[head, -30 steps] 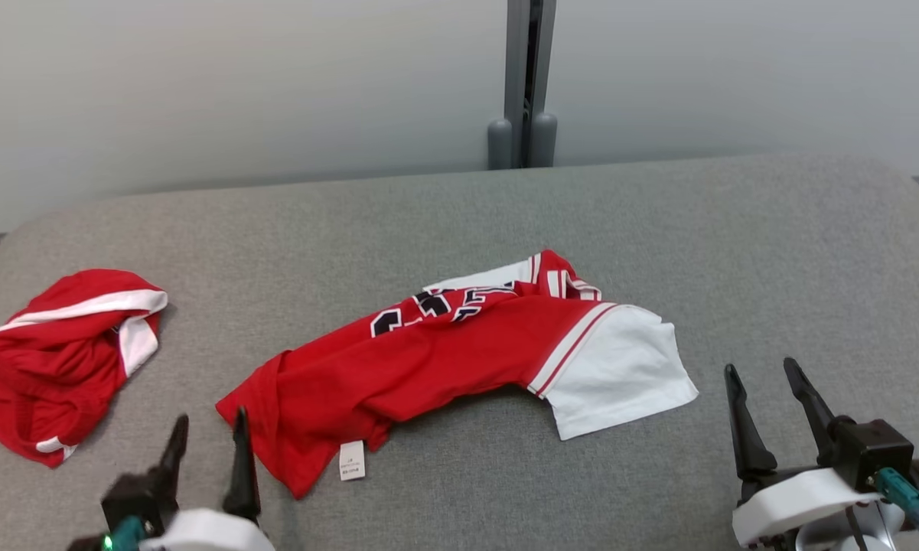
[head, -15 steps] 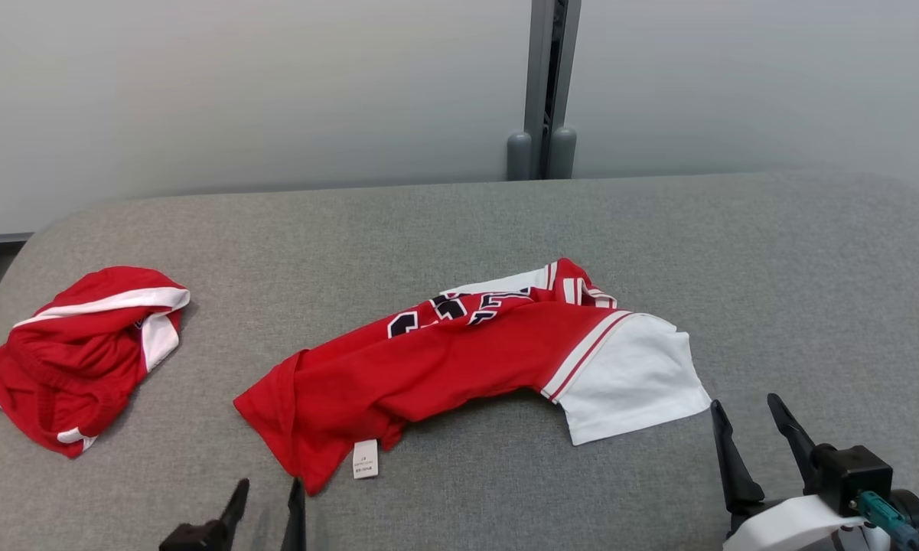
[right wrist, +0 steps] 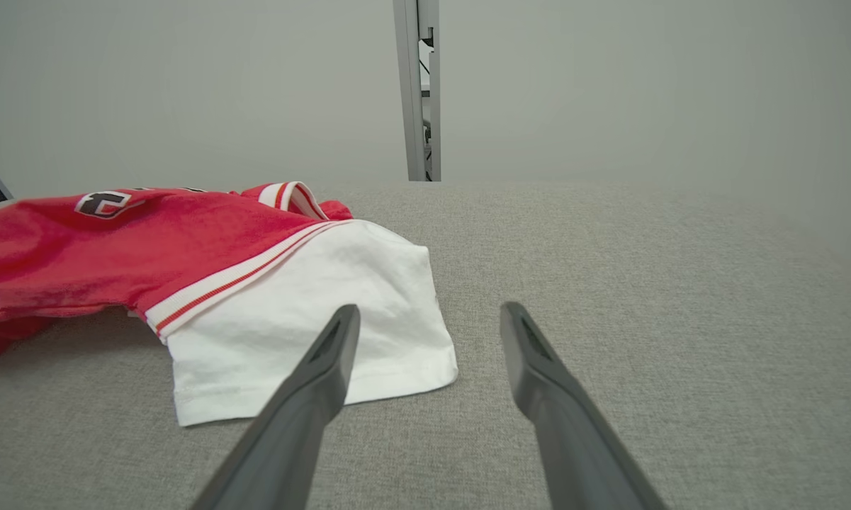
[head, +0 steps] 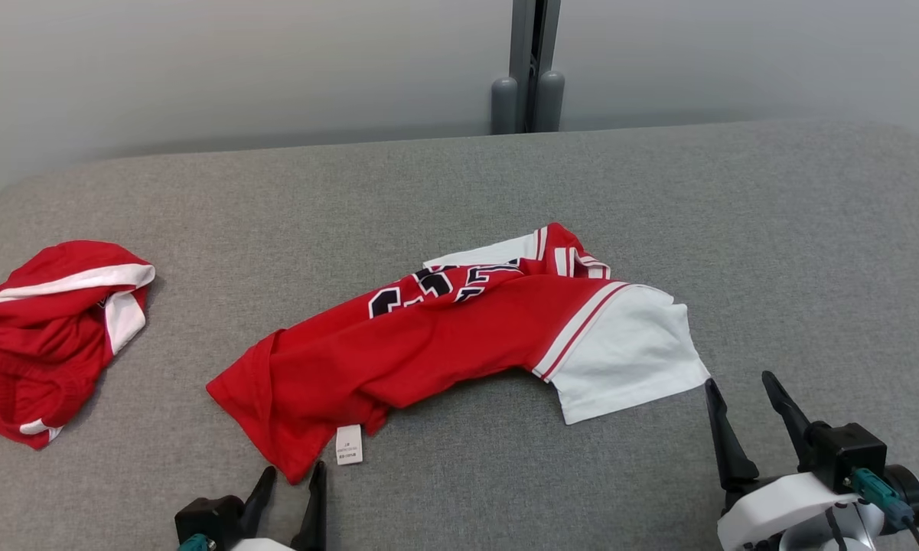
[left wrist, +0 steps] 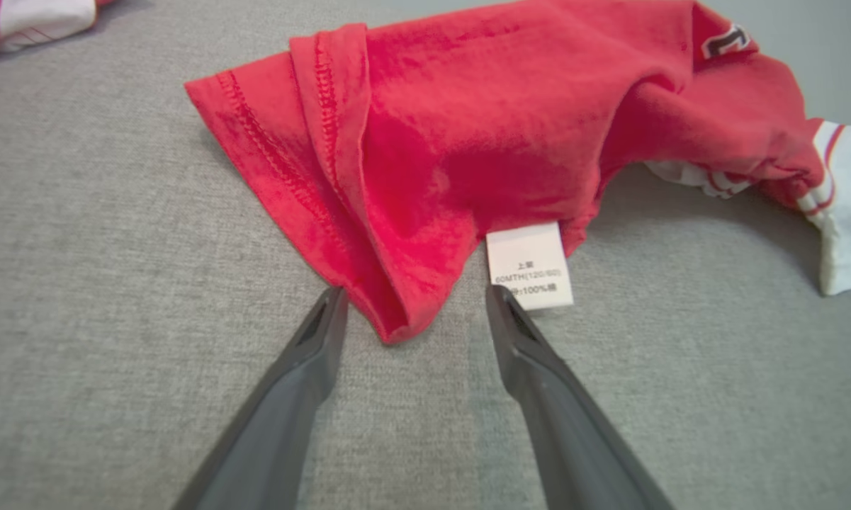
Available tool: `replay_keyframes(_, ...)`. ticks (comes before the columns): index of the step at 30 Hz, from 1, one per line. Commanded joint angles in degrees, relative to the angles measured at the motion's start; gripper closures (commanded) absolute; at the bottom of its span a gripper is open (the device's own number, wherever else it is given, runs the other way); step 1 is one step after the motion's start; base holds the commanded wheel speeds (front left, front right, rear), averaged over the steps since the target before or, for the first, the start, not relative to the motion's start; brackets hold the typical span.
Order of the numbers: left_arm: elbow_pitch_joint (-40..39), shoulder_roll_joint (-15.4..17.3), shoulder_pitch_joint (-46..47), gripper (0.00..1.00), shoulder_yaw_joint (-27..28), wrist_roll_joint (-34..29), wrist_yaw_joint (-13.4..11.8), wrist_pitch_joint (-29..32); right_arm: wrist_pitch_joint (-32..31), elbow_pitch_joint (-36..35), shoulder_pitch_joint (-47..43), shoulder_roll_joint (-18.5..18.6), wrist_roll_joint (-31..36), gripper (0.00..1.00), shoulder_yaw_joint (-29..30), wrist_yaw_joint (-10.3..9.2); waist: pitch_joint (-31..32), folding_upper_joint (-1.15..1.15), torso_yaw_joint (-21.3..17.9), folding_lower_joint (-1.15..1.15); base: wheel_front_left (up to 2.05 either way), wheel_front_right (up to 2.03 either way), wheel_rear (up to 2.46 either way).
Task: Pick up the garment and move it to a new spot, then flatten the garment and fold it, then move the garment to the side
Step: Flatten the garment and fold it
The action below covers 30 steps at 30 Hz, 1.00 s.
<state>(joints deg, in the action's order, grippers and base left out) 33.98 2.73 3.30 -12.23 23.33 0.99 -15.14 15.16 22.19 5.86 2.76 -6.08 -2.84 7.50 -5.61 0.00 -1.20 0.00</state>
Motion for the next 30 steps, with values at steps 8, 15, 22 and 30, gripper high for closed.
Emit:
replay_keyframes(8,1.12,0.26,2.85,1.0,-0.6,1.03,1.62,0.01,-0.01,2.32,3.13,0.28,-0.38,0.0,-0.03,-0.02,-3.17,0.0,0.67,0.0,0.0,0.0,0.0)
replay_keyframes(15,1.47,0.27,4.99,1.0,-0.83,-1.64,2.98,0.01,0.0,8.55,7.03,0.28,-0.89,0.0,1.28,-0.02,-5.53,0.0,1.84,0.0,0.0,0.0,0.0)
replay_keyframes(22,0.89,0.28,5.44,1.0,-1.47,-2.36,3.92,0.07,-0.01,17.21,11.51,0.3,-1.88,0.0,2.03,-0.02,-7.4,0.0,3.54,0.0,0.0,0.0,0.0)
replay_keyframes(30,-1.21,0.43,6.27,1.0,0.14,-4.7,4.72,0.13,-0.06,18.1,13.95,0.37,-3.55,1.0,1.17,-0.02,-8.75,0.0,4.07,0.0,0.0,0.0,0.0)
